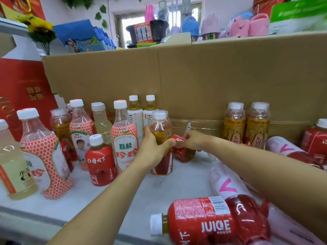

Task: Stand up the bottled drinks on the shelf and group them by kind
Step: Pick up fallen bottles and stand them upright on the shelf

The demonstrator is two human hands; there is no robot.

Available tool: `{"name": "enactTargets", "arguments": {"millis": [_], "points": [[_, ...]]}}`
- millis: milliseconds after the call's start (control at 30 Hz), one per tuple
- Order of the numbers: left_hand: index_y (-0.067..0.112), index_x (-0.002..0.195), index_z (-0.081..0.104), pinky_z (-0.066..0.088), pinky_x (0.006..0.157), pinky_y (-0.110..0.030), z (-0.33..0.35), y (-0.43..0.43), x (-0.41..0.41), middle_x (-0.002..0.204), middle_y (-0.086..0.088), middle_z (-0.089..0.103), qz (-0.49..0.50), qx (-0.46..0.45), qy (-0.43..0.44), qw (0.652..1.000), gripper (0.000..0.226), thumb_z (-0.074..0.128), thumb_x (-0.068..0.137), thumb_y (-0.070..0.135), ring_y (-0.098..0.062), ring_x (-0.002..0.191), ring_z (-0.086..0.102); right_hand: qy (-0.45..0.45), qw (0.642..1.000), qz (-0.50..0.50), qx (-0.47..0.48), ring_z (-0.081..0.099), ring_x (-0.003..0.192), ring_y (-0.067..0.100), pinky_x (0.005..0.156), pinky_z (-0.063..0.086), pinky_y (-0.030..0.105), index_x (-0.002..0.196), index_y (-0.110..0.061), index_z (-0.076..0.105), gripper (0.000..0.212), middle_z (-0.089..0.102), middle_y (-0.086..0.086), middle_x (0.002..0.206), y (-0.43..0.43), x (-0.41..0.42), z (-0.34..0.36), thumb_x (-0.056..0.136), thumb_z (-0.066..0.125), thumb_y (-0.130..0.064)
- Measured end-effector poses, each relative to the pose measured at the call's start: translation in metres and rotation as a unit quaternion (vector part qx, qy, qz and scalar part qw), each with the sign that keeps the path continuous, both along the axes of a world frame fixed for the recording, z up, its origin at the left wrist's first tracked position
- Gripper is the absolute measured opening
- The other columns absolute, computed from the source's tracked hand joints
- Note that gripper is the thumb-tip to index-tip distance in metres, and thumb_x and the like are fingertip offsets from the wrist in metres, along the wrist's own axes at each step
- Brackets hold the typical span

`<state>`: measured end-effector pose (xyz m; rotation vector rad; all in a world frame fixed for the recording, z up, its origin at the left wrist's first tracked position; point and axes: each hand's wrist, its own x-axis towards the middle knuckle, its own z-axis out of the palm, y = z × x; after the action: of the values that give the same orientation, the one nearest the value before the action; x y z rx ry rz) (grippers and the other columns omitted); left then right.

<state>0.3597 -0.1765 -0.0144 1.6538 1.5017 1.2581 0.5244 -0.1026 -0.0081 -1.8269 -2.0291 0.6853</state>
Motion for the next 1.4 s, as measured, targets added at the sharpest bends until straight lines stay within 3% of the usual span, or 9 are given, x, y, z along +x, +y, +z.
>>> {"name": "enactTargets", "arguments": {"millis": [233,400,533,633,833,967,1200,1300,1400], "points": [[0.02,0.147,0.018,0.041,0.1,-0.034,-0.002,-0.001,-0.003,0.143,-0.001,0.045,0.017,-0.001,0.015,1.0,0.082,0.073,0.088,0.036,-0.023,0.131,0.048,-0.025,0.999,-0.014,-0.024,0.058,0.09,0.023,0.073,0.046,0.03,0.115,-0.014,0.057,0.052,0.061,0.006,0.105,0.008,-0.022,-0.004,0.076,0.078,-0.042],[0.023,0.146,0.018,0.043,0.109,-0.047,-0.002,-0.001,-0.005,0.141,-0.001,0.048,0.005,-0.01,0.005,1.0,0.083,0.074,0.087,0.037,-0.023,0.13,0.05,0.203,0.977,-0.067,-0.009,0.063,0.081,0.017,0.059,0.053,0.027,0.125,-0.009,0.047,0.067,0.061,0.006,0.101,0.003,-0.009,-0.011,0.07,0.085,-0.023],[0.024,0.145,0.02,0.044,0.103,-0.038,-0.002,-0.003,-0.002,0.137,0.002,0.048,0.011,-0.017,-0.007,1.0,0.078,0.072,0.088,0.035,-0.018,0.123,0.05,0.321,0.945,-0.056,0.03,0.061,0.094,0.016,0.068,0.052,0.028,0.13,-0.019,0.039,0.078,0.058,0.003,0.111,-0.008,0.0,-0.01,0.068,0.085,-0.007],[0.022,0.146,0.021,0.039,0.093,-0.032,0.0,-0.006,0.0,0.13,0.003,0.048,0.013,-0.02,-0.025,0.999,0.077,0.072,0.089,0.032,-0.014,0.116,0.048,0.285,0.957,-0.049,0.011,0.063,0.102,0.022,0.086,0.056,0.039,0.129,-0.017,0.042,0.086,0.062,0.005,0.113,-0.019,0.002,-0.015,0.058,0.09,-0.003],[0.022,0.155,0.017,0.037,0.113,-0.049,0.006,-0.029,-0.004,0.153,-0.002,0.038,0.0,-0.059,-0.049,0.997,0.082,0.069,0.092,0.03,-0.025,0.138,0.041,0.153,0.987,-0.051,-0.015,0.053,0.115,0.023,0.098,0.046,0.037,0.131,-0.01,0.041,0.079,0.056,0.003,0.121,-0.052,0.003,0.008,0.068,0.088,-0.008],[0.024,0.152,0.025,0.039,0.095,-0.027,0.005,-0.078,-0.009,0.132,0.012,0.044,-0.052,-0.018,-0.099,0.994,0.069,0.063,0.096,0.032,-0.007,0.119,0.043,0.136,0.99,-0.033,0.026,0.058,0.103,0.017,0.092,0.042,0.031,0.136,-0.008,0.045,0.066,0.061,0.003,0.117,-0.094,0.007,0.026,0.08,0.08,-0.011],[0.032,0.132,0.052,0.048,0.099,-0.029,-0.036,-0.134,-0.033,0.122,0.016,0.061,-0.194,-0.001,0.155,0.969,0.062,0.046,0.084,0.07,0.006,0.109,0.057,0.006,0.988,0.023,0.156,0.056,0.112,0.01,0.097,0.048,0.03,0.127,-0.02,0.059,0.047,0.059,-0.005,0.121,-0.197,0.029,0.019,0.085,0.073,-0.033],[0.039,0.131,0.049,0.049,0.094,-0.035,-0.047,-0.139,-0.043,0.115,0.013,0.063,-0.194,0.012,0.272,0.942,0.082,0.031,0.072,0.092,-0.004,0.104,0.059,-0.071,0.974,-0.008,0.213,0.054,0.104,0.012,0.088,0.046,0.03,0.121,-0.024,0.06,0.037,0.057,-0.004,0.113,-0.235,0.038,0.008,0.087,0.067,-0.038],[0.038,0.13,0.046,0.048,0.092,-0.038,-0.048,-0.141,-0.044,0.112,0.004,0.063,-0.2,-0.001,0.301,0.932,0.066,0.037,0.081,0.082,-0.016,0.101,0.061,-0.222,0.951,-0.072,0.204,0.055,0.111,0.021,0.083,0.045,0.033,0.125,-0.025,0.051,0.041,0.055,0.0,0.12,-0.265,0.038,-0.002,0.093,0.054,-0.05]]}}
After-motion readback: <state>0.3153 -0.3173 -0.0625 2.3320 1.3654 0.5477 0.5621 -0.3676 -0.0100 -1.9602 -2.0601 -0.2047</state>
